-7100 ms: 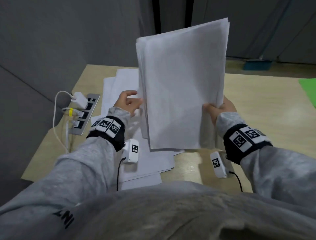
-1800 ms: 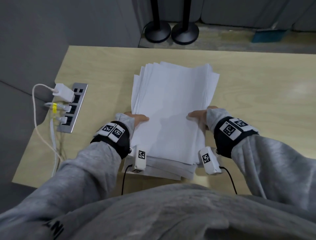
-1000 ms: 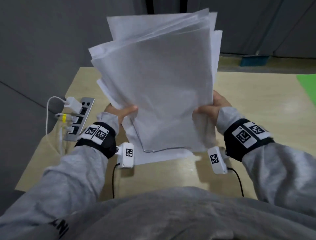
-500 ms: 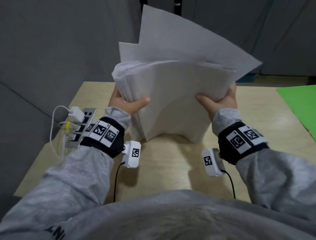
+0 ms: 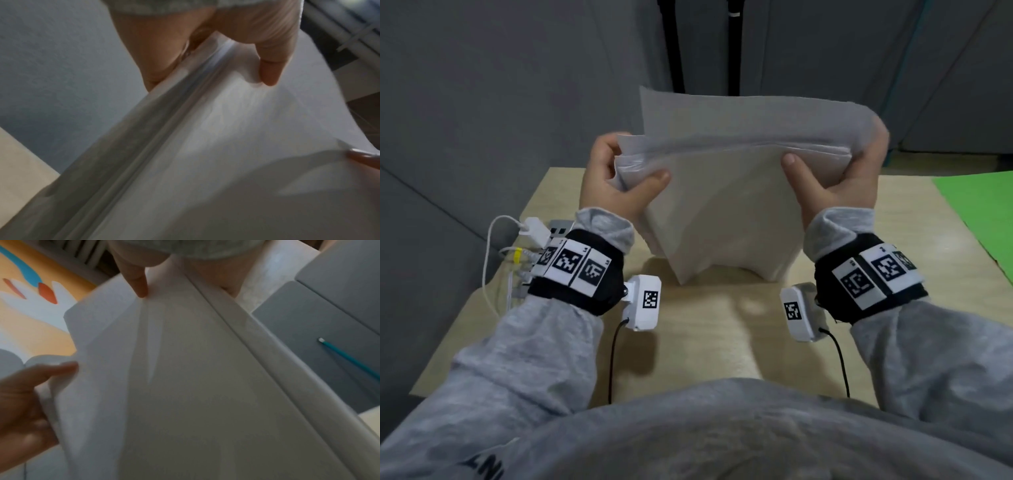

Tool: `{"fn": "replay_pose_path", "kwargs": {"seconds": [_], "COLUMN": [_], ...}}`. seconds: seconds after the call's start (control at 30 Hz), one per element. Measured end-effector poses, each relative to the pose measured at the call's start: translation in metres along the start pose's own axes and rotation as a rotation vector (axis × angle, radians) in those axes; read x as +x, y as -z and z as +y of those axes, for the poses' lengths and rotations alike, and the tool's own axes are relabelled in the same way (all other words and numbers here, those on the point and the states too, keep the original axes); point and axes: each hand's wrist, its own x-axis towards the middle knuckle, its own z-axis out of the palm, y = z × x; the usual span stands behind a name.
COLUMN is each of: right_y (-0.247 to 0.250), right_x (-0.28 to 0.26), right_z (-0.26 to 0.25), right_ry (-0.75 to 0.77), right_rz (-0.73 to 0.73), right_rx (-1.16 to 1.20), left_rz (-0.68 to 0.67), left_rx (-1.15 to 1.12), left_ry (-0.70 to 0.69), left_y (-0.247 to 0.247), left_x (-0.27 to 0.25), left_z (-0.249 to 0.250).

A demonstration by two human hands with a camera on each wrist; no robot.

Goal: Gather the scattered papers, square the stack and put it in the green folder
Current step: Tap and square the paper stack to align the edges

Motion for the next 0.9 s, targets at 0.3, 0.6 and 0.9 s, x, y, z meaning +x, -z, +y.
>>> {"fn": "replay_pose_path", "kwargs": {"seconds": [0.3, 0.6, 0.9], "right_y": [-0.001, -0.008, -0.006], "right_x": [0.004, 0.004, -0.007], "right_z": [0.007, 0.005, -0.002], "right_ry": [-0.01, -0.15, 0.035], "right_rz": [-0.064, 0.003, -0.083], "right_rx": [-0.074, -0.043, 0.037], "left_rz": [0.019, 0.098, 0.033], "left_rx": [0.085, 0.009, -0.031], "left_ry": [-0.035, -0.137, -0.138], "left_y": [-0.014, -0.018, -0.012], "left_x": [0.009, 0.015, 0.003], "left_z": [0.004, 0.026, 0.013]}}
